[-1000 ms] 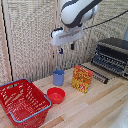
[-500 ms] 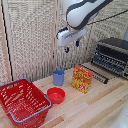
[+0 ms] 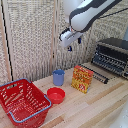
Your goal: Kindly position your hand close to the oven tray's handle. Softly yet firmly grasp the handle using your hand. Slowly and with caution, draw the tray out until it is fully stretched out.
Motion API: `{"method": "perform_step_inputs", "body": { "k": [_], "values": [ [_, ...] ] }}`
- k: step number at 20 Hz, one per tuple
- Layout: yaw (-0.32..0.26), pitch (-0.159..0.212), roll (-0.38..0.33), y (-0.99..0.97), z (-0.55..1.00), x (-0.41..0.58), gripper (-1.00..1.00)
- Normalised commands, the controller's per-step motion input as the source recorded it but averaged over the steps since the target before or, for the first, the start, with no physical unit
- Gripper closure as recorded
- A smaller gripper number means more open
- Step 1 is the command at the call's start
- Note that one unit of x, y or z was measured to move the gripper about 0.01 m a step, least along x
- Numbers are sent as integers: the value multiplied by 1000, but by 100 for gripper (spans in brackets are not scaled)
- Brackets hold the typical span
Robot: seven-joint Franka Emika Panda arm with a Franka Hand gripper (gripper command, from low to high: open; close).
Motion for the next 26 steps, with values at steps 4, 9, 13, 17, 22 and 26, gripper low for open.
{"method": "perform_step_inputs", "body": {
  "k": [4,9,13,17,22,26],
  "values": [
    [61,-8,-375,-127,-136,170,-100],
    [11,58,-375,-212,-261,155,-100],
    [0,85,-349,-406,-268,82,-100],
    [0,52,-186,-744,-55,96,-100],
    [0,15,-124,-842,-2,66,-100],
    [4,0,-76,-789,-49,85,-100]
  ]
}}
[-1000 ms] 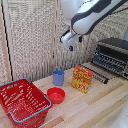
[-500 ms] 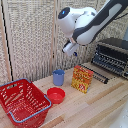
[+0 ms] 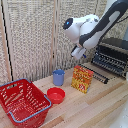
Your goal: Kindly position your hand close to the oven tray's handle. Softly yet firmly grasp the handle using your hand. Slowly and with caution, draw the tray out until it is fully stretched out.
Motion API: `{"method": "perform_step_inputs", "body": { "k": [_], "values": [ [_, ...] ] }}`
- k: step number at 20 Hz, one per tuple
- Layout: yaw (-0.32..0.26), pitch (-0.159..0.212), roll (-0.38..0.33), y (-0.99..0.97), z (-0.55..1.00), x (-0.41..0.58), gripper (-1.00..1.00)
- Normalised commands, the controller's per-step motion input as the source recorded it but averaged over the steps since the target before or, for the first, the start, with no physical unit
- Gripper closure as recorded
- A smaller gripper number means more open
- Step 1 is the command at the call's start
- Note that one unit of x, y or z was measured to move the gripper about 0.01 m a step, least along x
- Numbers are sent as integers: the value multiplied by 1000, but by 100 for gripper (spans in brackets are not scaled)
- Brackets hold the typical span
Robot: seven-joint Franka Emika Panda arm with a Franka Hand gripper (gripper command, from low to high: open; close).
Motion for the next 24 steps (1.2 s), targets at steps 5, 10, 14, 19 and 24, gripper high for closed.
{"method": "perform_step_inputs", "body": {
  "k": [5,10,14,19,24],
  "values": [
    [9,0,-101,-573,-231,149,-100],
    [0,0,-197,-535,-140,85,-100],
    [-15,0,-261,-521,-89,93,-100],
    [-12,24,-226,-513,-291,91,-100],
    [0,34,-142,-644,-396,53,-100]
  ]
}}
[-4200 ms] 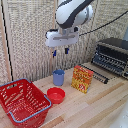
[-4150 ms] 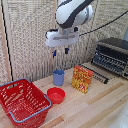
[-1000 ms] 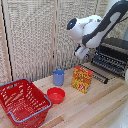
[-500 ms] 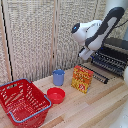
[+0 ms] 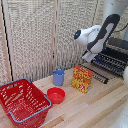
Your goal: Kindly position your hand close to the oven tray's handle. Softly yet firmly grasp the handle using your hand. Slowly and with caution, draw the tray out until it is fully stretched out.
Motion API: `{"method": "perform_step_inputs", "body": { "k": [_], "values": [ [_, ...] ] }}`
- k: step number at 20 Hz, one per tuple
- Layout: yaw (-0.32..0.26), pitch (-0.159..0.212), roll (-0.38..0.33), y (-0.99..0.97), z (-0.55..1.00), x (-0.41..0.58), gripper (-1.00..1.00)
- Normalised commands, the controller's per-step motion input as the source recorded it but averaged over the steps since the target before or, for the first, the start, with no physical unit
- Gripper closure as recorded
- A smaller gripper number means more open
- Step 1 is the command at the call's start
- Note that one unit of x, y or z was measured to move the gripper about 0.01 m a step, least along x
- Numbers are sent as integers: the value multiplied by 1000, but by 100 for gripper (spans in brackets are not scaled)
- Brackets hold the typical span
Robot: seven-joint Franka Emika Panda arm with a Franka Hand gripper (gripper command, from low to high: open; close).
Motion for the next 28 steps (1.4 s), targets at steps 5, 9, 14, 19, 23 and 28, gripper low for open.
{"method": "perform_step_inputs", "body": {
  "k": [5,9,14,19,23,28],
  "values": [
    [-19,5,-34,-702,-95,-10,-100],
    [-15,0,10,-709,0,0,-100],
    [0,0,20,-445,0,8,-100],
    [0,-2,0,-146,0,-19,100],
    [0,-21,0,-122,0,-101,100],
    [0,-25,0,-122,19,-138,100]
  ]
}}
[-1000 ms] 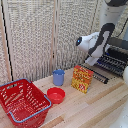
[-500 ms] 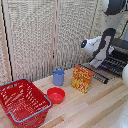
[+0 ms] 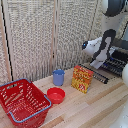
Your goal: Kindly position your hand close to the oven tray's handle. Softly yet firmly grasp the handle using your hand. Slowly and with caution, draw the tray out until it is fully stretched out.
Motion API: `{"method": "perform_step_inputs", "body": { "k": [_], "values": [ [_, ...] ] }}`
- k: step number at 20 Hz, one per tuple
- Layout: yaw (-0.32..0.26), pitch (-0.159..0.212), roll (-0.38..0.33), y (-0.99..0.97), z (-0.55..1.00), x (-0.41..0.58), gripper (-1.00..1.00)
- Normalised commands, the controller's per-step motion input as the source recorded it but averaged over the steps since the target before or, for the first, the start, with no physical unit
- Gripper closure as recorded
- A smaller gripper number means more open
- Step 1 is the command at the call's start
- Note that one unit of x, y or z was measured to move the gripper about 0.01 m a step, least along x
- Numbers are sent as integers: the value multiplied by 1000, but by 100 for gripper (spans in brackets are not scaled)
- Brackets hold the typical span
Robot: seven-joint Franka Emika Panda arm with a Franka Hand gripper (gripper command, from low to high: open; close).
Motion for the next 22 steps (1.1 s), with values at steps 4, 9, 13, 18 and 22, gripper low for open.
{"method": "perform_step_inputs", "body": {
  "k": [4,9,13,18,22],
  "values": [
    [0,0,0,-69,46,-129,100],
    [-30,0,-8,-151,97,-193,100],
    [-18,-24,-60,126,168,-94,100],
    [-14,-106,-54,657,198,1,100],
    [-12,-137,-8,821,153,0,100]
  ]
}}
